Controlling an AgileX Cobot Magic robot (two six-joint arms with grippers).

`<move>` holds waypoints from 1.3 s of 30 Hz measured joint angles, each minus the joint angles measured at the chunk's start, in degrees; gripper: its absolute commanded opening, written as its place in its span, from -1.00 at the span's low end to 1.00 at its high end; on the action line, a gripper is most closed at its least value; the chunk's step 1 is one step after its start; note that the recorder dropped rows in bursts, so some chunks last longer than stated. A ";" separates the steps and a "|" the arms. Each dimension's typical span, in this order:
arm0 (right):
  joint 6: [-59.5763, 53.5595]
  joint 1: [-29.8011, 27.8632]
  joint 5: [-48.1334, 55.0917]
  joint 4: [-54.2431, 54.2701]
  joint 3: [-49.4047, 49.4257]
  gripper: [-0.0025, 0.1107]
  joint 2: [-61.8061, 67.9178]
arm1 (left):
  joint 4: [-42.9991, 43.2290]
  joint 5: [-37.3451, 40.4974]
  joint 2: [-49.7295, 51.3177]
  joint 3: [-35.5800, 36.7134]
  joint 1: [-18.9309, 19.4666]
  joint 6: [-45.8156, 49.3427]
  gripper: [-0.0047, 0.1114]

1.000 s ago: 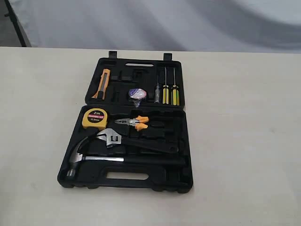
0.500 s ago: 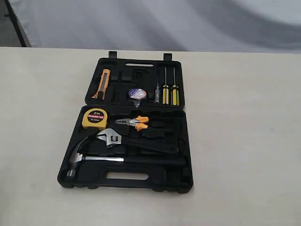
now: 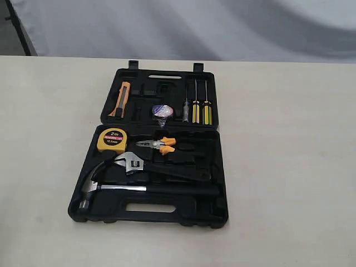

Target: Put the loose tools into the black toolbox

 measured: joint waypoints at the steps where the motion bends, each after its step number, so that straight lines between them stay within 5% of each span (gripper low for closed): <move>1: -0.48 0.00 -0.13 0.00 0.10 -0.95 0.00 | 0.00 0.00 0.00 0.00 0.00 0.00 -0.89; 13: -1.81 0.00 -12.45 0.00 12.74 -0.95 0.00 | 0.00 0.00 0.00 0.00 0.00 0.00 -0.89; 39: -1.59 0.00 -8.98 0.00 13.99 -0.95 0.00 | 0.00 0.00 0.00 0.00 0.00 0.00 -0.89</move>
